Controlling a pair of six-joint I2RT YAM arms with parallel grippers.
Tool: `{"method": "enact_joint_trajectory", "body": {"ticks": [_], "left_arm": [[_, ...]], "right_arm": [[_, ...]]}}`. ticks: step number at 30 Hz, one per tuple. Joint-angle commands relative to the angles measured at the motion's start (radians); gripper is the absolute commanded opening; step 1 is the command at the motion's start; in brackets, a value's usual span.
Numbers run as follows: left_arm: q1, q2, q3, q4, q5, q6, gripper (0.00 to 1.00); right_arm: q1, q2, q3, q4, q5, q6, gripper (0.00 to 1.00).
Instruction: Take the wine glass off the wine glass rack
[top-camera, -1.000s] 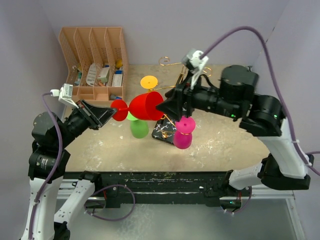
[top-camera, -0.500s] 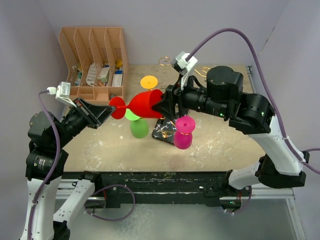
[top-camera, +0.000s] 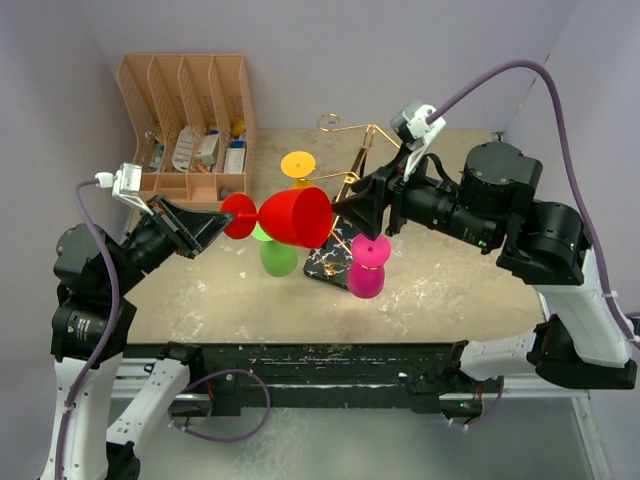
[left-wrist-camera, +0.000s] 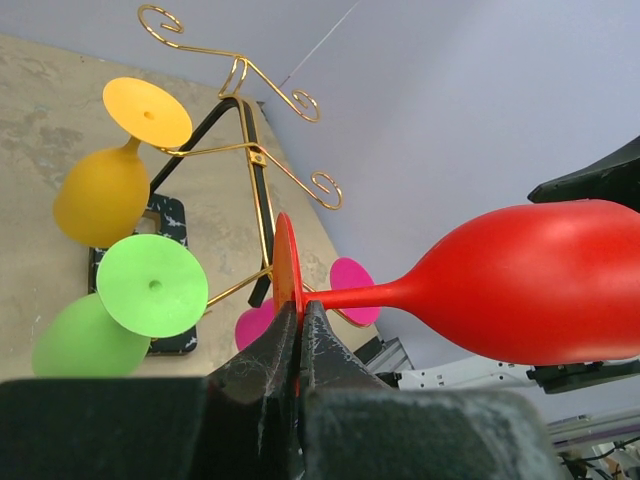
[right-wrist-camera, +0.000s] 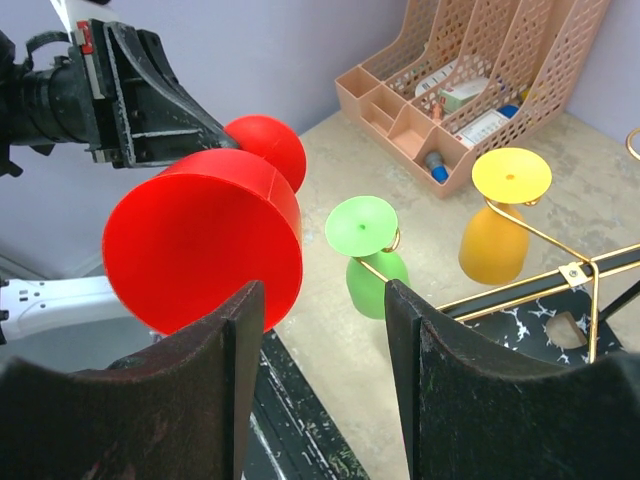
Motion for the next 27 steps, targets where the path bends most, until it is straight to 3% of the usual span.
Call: {"method": "enact_joint_trajectory", "body": {"ticks": [1, 8, 16, 21, 22, 25, 27], "left_arm": [[-0.003, 0.000, 0.031, 0.063, 0.017, -0.005, 0.00], [-0.003, 0.006, 0.030, 0.066, 0.022, -0.003, 0.00], [-0.003, 0.010, 0.030, 0.063, 0.021, 0.005, 0.00], [-0.003, 0.014, 0.029, 0.060, 0.010, 0.015, 0.01], [-0.003, 0.013, 0.027, 0.058, 0.001, 0.018, 0.10], [-0.003, 0.008, 0.014, 0.043, -0.037, 0.031, 0.53], [-0.003, 0.003, 0.007, 0.022, -0.074, 0.058, 0.68]], "right_arm": [[-0.001, 0.014, -0.018, 0.060, -0.010, -0.008, 0.54], [-0.001, 0.053, -0.017, 0.078, -0.054, -0.008, 0.52], [-0.002, 0.098, 0.006, 0.078, -0.026, -0.014, 0.02], [-0.001, 0.109, 0.018, 0.078, 0.025, -0.020, 0.00], [-0.002, 0.107, 0.021, 0.080, 0.052, -0.018, 0.00], [-0.011, 0.085, 0.023, 0.092, 0.153, -0.015, 0.00], [-0.030, 0.064, 0.018, 0.108, 0.236, -0.021, 0.00]]}}
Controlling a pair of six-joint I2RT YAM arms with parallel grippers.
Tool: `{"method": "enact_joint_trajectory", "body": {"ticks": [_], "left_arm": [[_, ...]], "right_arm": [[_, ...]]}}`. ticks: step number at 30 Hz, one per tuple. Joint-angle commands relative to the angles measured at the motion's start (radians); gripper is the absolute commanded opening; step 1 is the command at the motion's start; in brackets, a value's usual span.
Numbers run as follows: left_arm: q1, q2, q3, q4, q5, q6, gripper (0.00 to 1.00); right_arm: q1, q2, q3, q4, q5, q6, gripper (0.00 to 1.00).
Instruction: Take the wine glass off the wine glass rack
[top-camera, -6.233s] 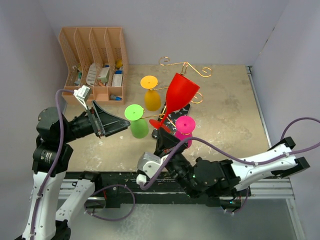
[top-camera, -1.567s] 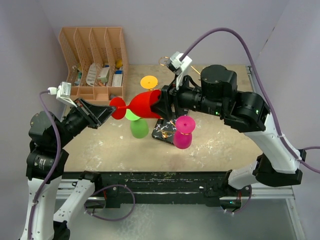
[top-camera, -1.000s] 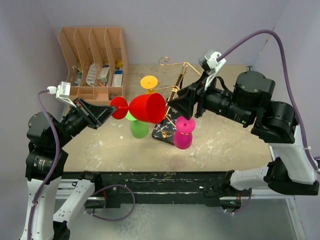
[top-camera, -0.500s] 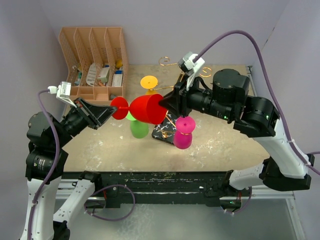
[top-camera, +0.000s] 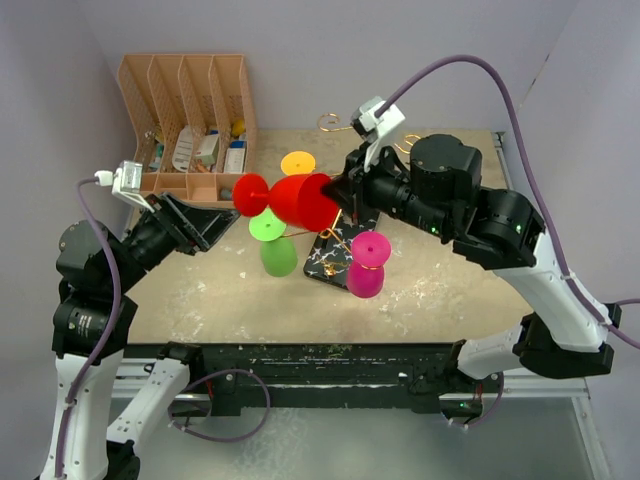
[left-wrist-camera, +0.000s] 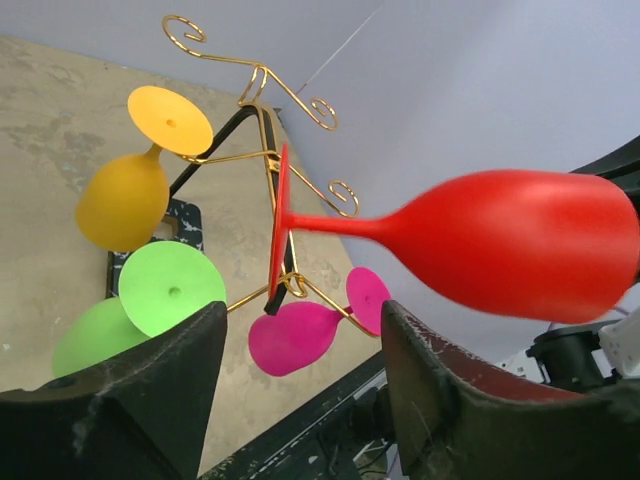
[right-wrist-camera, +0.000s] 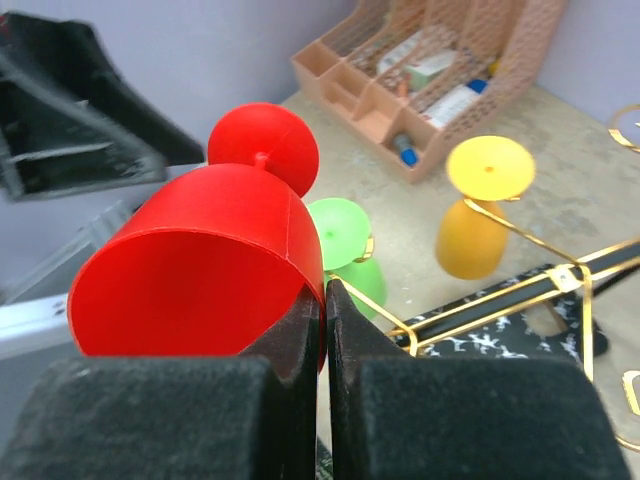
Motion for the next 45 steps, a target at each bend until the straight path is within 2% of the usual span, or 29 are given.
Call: {"method": "enact_joint_trajectory", "body": {"ticks": [1, 3, 13, 18, 22, 26, 31, 37, 42, 45], "left_arm": [[-0.003, -0.013, 0.003, 0.011, -0.075, 0.053, 0.71], [-0.004, -0.024, -0.004, -0.031, -0.135, 0.092, 0.73], [-0.003, -0.133, -0.093, -0.146, -0.512, 0.287, 0.73], [-0.004, -0.156, -0.204, -0.134, -0.587, 0.336, 0.72], [-0.004, -0.151, -0.290, -0.106, -0.606, 0.349, 0.72], [-0.004, -0.133, -0.348, -0.080, -0.609, 0.353, 0.72], [-0.004, -0.106, -0.334, -0.088, -0.616, 0.371, 0.72], [-0.004, -0.108, -0.339, -0.108, -0.611, 0.371, 0.72], [-0.004, -0.109, -0.347, -0.116, -0.604, 0.366, 0.72], [-0.004, -0.101, -0.347, -0.119, -0.598, 0.369, 0.72]], "right_arm": [[-0.046, -0.053, 0.032, 0.080, 0.220, -0.018, 0.00], [-0.127, -0.069, 0.021, 0.099, 0.287, -0.034, 0.00], [-0.680, -0.050, 0.050, 0.140, 0.389, -0.026, 0.00], [-1.005, -0.019, -0.068, 0.143, 0.240, 0.055, 0.00], [-1.176, 0.014, -0.189, 0.142, 0.063, 0.124, 0.00], [-1.221, 0.063, -0.290, 0.074, -0.059, 0.154, 0.00], [-1.220, 0.065, -0.362, -0.025, -0.167, 0.255, 0.00], [-1.221, 0.060, -0.353, -0.155, -0.112, 0.334, 0.00], [-1.221, 0.102, -0.369, -0.199, -0.100, 0.269, 0.00], [-1.220, 0.108, -0.441, -0.178, -0.128, 0.249, 0.00]]}}
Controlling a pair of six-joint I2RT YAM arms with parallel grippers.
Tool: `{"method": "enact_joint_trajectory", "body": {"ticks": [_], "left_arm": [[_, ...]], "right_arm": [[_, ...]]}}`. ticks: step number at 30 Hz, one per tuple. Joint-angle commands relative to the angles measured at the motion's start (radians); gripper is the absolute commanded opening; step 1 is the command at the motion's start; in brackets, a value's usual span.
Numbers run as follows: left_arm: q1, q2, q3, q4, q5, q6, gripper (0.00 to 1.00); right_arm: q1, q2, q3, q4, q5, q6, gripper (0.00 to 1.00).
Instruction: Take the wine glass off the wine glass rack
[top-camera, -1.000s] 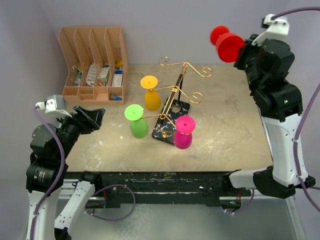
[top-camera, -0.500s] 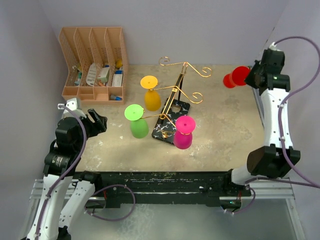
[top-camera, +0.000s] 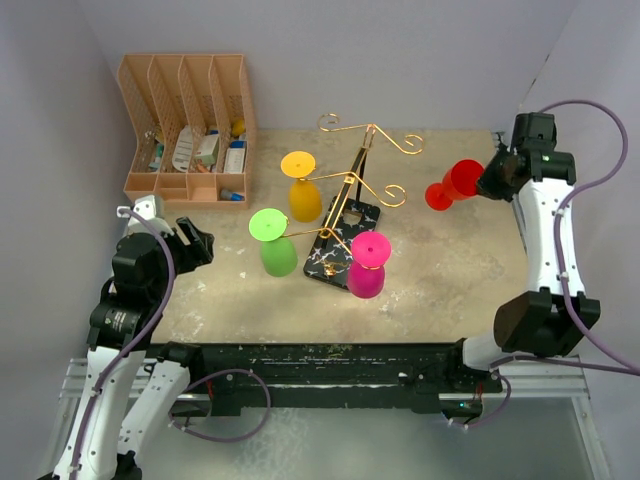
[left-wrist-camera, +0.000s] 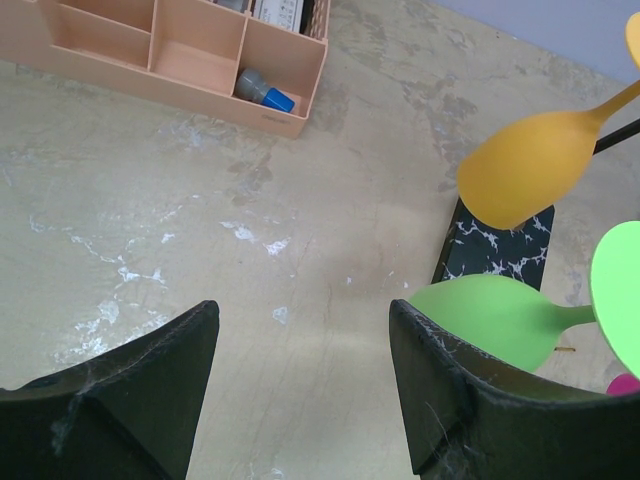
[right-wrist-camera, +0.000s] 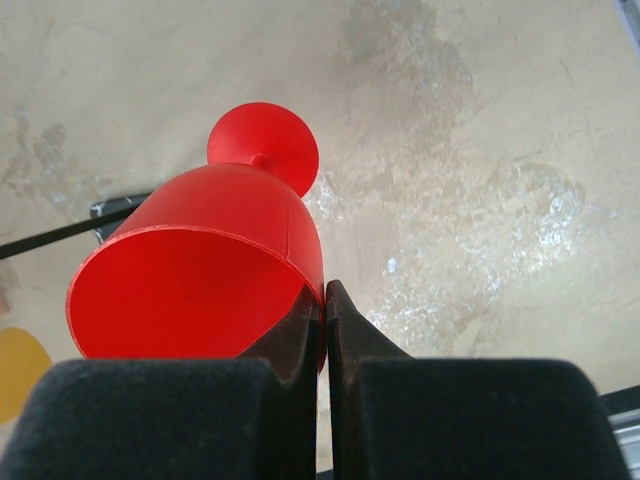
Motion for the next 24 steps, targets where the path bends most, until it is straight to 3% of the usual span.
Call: {"method": "enact_joint_trajectory", "body": {"ticks": [1, 6, 14, 24], "left_arm": [[-0.003, 0.006, 0.000, 0.018, 0.003, 0.020, 0.72], [-0.004, 0.017, 0.001, 0.016, 0.014, 0.020, 0.72], [-0.004, 0.020, -0.002, 0.017, 0.024, 0.020, 0.72], [-0.003, 0.020, -0.005, 0.016, 0.029, 0.020, 0.72]], "right_arm": [[-0.001, -0.004, -0.082, 0.013, -0.009, -0.021, 0.00], [0.000, -0.040, -0.194, 0.091, 0.039, -0.009, 0.00], [0.001, -0.023, -0.247, 0.111, 0.169, 0.001, 0.00], [0.012, 0.006, -0.295, 0.147, 0.199, 0.013, 0.01]]}}
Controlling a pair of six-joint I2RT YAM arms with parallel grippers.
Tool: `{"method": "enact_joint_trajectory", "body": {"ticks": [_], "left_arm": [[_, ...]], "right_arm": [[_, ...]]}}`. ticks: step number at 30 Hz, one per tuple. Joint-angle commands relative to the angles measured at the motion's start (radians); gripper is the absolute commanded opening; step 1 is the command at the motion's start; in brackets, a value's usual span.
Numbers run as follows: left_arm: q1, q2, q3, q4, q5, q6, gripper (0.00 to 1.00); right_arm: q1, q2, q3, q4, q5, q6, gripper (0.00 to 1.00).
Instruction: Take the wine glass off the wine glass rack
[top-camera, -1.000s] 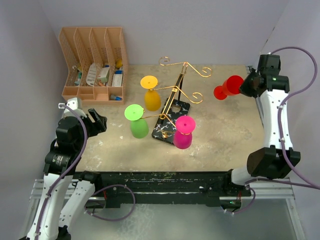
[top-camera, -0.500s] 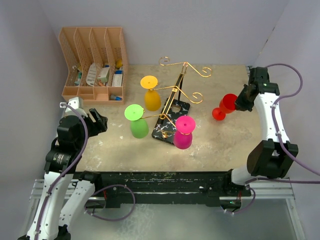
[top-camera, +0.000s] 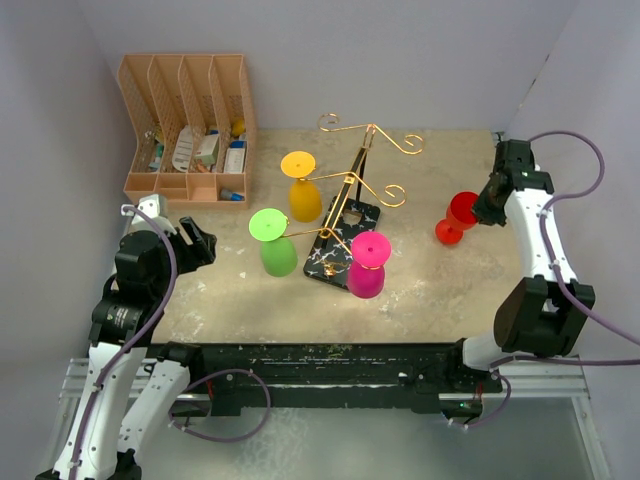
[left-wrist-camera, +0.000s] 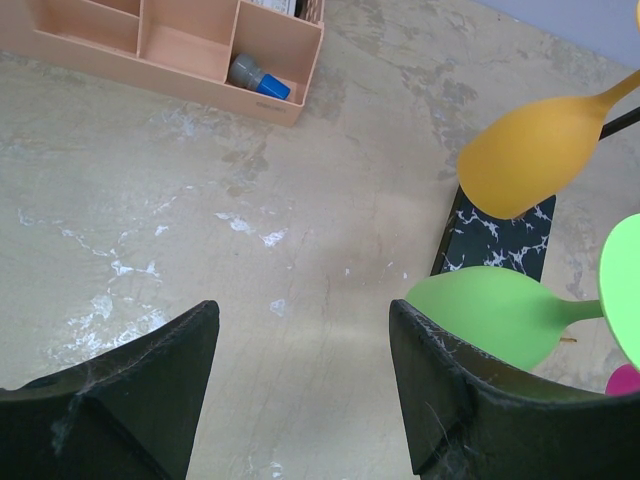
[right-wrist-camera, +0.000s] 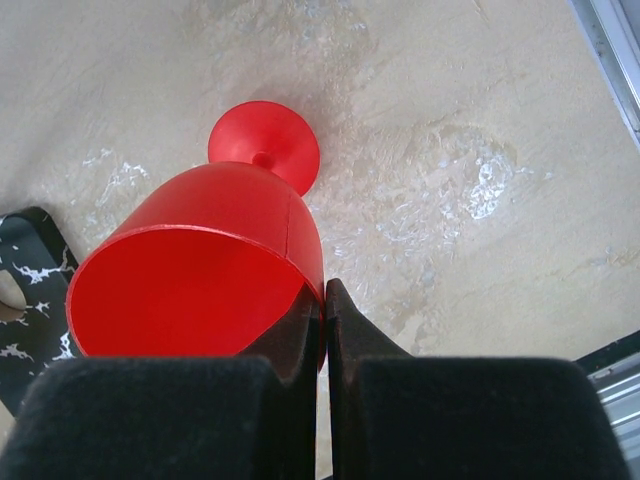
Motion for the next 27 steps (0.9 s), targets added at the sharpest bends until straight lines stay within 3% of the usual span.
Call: {"method": "enact_joint_trajectory", "body": {"ticks": [1, 12, 14, 17, 19, 24, 25, 27], "left_arm": [[-0.004, 0.001, 0.000, 0.019, 0.009, 0.019, 0.72], [-0.004, 0.004, 0.000, 0.019, 0.006, 0.019, 0.72], [-0.004, 0.003, 0.002, 0.018, 0.001, 0.019, 0.72], [-0.004, -0.002, 0.002, 0.017, -0.005, 0.015, 0.72], [-0.004, -0.003, 0.000, 0.017, -0.006, 0.015, 0.72], [-0.004, 0.003, 0.000, 0.016, -0.003, 0.013, 0.72], [-0.004, 0.004, 0.001, 0.017, -0.004, 0.013, 0.72], [-0.004, 0.006, 0.000, 0.017, -0.005, 0.013, 0.72]], "right_arm": [[0.010, 0.012, -0.019, 0.042, 0.039, 0.018, 0.02], [0.019, 0.018, -0.014, 0.047, 0.029, 0.017, 0.21], [0.019, 0.008, -0.009, 0.040, 0.043, 0.026, 0.35], [0.022, -0.037, 0.001, 0.022, 0.091, 0.046, 0.69], [0.024, -0.081, 0.013, 0.013, 0.120, 0.051, 0.80], [0.028, -0.199, 0.081, -0.029, 0.071, 0.055, 0.86], [0.028, -0.230, 0.085, -0.023, 0.005, 0.045, 0.83], [0.030, -0.303, 0.072, 0.024, -0.177, 0.010, 0.69]]}}
